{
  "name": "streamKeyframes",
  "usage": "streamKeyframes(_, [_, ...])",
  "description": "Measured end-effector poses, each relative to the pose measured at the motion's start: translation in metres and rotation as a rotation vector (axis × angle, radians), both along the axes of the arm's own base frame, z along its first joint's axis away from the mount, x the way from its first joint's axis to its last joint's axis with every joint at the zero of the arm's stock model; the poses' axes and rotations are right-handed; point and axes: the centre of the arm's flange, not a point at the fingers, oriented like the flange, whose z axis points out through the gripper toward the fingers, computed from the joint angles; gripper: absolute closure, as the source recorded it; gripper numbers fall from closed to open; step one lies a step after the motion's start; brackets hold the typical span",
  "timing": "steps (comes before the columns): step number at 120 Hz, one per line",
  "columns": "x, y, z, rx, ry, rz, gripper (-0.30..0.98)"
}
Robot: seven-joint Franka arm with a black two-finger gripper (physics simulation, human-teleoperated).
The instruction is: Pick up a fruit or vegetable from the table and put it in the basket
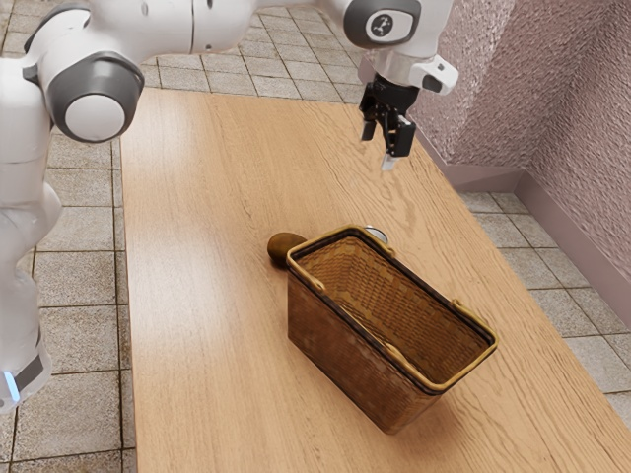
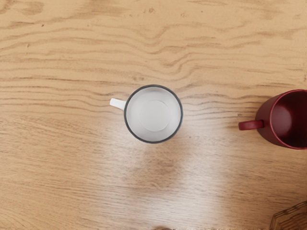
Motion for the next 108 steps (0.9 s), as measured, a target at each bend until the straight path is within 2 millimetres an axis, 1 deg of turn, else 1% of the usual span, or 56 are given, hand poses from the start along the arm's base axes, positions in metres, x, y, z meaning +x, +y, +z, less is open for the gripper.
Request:
streamKeyframes(37, [-0.001, 0.0, 0.002, -0.009, 0.001, -0.015, 0.0])
streamKeyframes(40, [-0.002, 0.003, 0.002, -0.014, 0.0, -0.009, 0.0])
streamKeyframes(48, [-0.004, 0.022, 0.003, -0.035, -0.006, 0.026, 0.0])
streamKeyframes(54, [-0.004, 0.024, 0.004, -0.048, -0.01, 0.028, 0.0])
streamKeyframes(67, [-0.002, 0.012, 0.003, -0.066, -0.011, 0.004, 0.0])
streamKeyframes(74, [-0.002, 0.001, 0.003, -0.074, -0.01, -0.017, 0.0])
streamKeyframes(82, [-0.007, -0.004, 0.01, -0.087, -0.009, -0.032, 0.0])
streamKeyframes(90, [-0.012, -0.008, 0.01, -0.086, 0.019, -0.045, 0.0])
streamKeyframes(98, [-0.02, -0.026, 0.011, -0.085, 0.05, -0.1, 0.0])
streamKeyframes(106, [-0.038, -0.045, 0.011, -0.071, 0.088, -0.157, 0.0])
streamKeyframes(108, [-0.044, -0.048, 0.007, -0.067, 0.102, -0.166, 0.0])
